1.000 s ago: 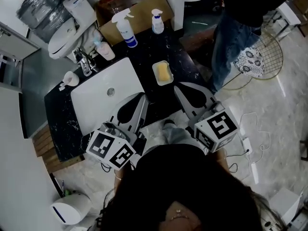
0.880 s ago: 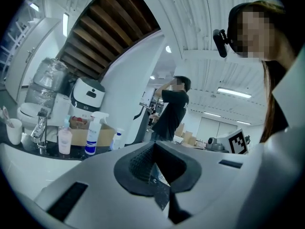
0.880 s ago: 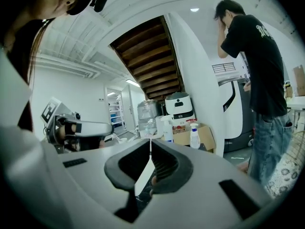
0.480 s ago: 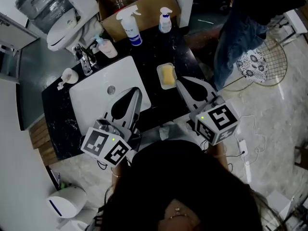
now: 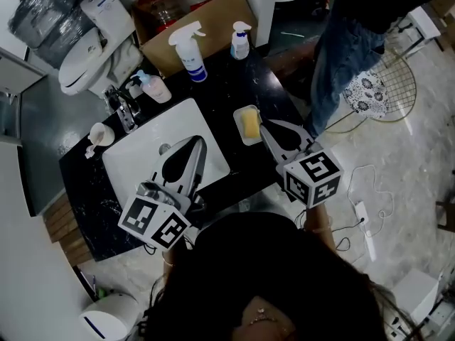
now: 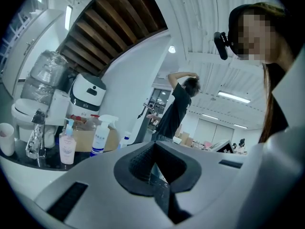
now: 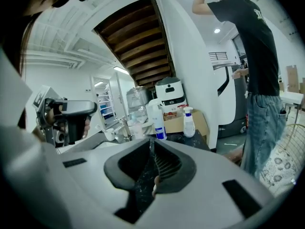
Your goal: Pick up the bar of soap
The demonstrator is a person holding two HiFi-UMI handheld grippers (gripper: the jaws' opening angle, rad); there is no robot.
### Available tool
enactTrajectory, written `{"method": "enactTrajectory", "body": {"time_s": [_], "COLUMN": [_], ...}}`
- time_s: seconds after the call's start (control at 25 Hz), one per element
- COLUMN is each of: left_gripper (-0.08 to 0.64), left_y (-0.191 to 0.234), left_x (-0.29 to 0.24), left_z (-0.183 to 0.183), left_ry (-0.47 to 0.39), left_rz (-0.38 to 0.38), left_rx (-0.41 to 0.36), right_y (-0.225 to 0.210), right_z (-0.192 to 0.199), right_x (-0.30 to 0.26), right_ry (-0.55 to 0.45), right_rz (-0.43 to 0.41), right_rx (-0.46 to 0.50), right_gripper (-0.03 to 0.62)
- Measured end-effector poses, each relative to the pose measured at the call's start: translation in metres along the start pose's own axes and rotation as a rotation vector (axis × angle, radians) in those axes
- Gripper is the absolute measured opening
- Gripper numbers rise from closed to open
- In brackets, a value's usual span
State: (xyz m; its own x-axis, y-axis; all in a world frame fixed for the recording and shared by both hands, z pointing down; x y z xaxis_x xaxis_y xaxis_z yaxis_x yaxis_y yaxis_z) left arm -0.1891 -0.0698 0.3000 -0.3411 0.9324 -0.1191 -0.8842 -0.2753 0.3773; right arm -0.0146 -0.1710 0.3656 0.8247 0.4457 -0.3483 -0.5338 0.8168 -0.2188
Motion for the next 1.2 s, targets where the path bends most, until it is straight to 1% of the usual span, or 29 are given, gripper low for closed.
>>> {"method": "enactTrajectory", "body": {"time_s": [0.24, 0.48, 0.68, 0.84, 1.2], "left_gripper": [0.005, 0.005, 0.005, 0.005, 0.005], "left_y": [0.013, 0.038, 0.057, 0.071, 0.087], "left_x": [0.002, 0.005, 0.015, 0.018, 0.017], "left_z": [-0.003, -0.005, -0.003, -0.003, -0.003], "left_ry": [0.007, 0.008, 0.012, 0.015, 0.025], "left_rz": [0.02, -0.042, -0.093, -0.123, -0.126], "left_rx": [-0.004, -0.034, -0.022, -0.02, 0.002], "right_y": [-0.004, -0.02, -0.03, -0.037, -0.05], "right_z": [0.011, 0.022, 0.045, 0.058, 0.083], "right_x": [-0.021, -0.048, -0.066, -0.082, -0.104], "right_ry": [0.041, 0.099, 0.181, 0.236, 0.334], "right_rz": [0.032, 0.076, 0.121, 0.141, 0.199], "right_rx": [-0.033, -0.038, -0.074, -0.09, -0.125], "right_gripper": [0.012, 0.015, 0.035, 0.06, 0.104]}}
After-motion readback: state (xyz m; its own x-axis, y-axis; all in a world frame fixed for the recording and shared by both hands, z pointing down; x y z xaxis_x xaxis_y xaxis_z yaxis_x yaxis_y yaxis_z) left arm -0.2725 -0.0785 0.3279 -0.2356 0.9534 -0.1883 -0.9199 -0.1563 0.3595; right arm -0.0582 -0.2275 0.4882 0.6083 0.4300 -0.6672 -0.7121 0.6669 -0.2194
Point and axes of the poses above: the fingertips, and each gripper's own axes: x backward along the fingers, y to its left, z out of its underside, the point moved 6 cm from there along x, backward along the fingers, and after that the axes turned 1 degree about -z, right-handed, at the moved point
